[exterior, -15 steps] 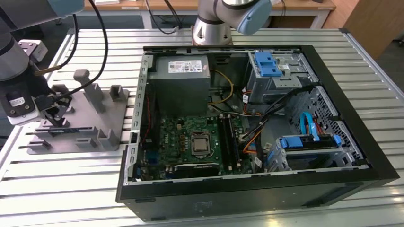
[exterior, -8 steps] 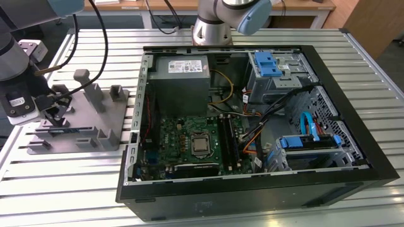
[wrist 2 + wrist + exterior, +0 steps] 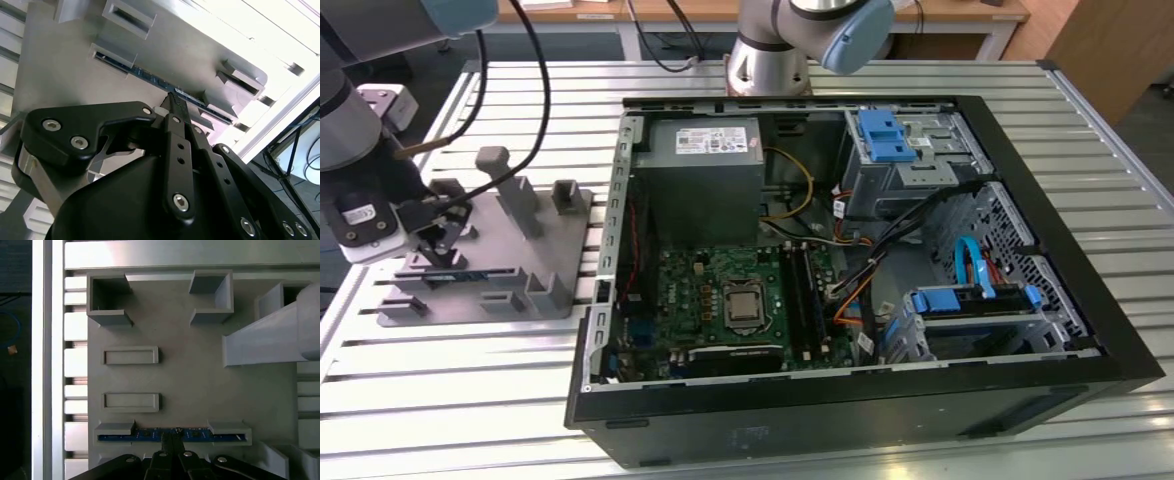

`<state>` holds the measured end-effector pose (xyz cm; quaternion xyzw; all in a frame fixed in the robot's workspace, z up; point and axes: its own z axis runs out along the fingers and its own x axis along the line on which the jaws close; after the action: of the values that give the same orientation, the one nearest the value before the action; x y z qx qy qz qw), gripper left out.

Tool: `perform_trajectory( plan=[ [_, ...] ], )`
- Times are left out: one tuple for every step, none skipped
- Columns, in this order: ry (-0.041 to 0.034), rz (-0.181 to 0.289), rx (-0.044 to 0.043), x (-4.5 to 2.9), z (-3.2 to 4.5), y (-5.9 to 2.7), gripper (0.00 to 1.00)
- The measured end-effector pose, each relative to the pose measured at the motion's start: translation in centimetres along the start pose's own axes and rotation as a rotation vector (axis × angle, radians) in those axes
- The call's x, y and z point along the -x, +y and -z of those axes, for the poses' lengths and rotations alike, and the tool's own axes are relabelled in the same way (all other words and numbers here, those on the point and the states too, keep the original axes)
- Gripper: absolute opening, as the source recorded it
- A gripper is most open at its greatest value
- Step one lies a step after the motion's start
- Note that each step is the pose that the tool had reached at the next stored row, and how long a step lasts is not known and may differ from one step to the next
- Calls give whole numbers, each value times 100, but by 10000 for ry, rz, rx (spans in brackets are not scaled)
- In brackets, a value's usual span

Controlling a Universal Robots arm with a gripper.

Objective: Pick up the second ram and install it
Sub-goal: 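Pick up the second ram and move it above second insertion slot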

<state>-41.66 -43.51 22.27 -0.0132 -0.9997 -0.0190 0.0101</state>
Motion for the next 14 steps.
perform_trajectory(
  plan=[
    [6, 153, -3, 0, 0, 0, 10],
    [12, 313, -6, 0, 0, 0, 10],
    [19, 480, -11, 0, 0, 0, 10],
    [25, 655, -14, 0, 0, 0, 10],
    [32, 834, -18, 0, 0, 0, 10],
    [39, 1000, -21, 0, 1, 0, 10],
    [44, 1157, -25, 0, 1, 0, 10],
    [51, 1310, -28, 0, 1, 0, 10],
    [55, 1431, -31, 0, 1, 0, 10],
    [58, 1530, -32, 0, 1, 0, 10],
    [61, 1598, -33, 0, 1, 0, 10],
    [64, 1662, -35, 0, 1, 0, 10],
    [66, 1737, -37, 0, 1, 0, 10],
    [69, 1829, -38, 0, 0, 0, 10]
  ],
)
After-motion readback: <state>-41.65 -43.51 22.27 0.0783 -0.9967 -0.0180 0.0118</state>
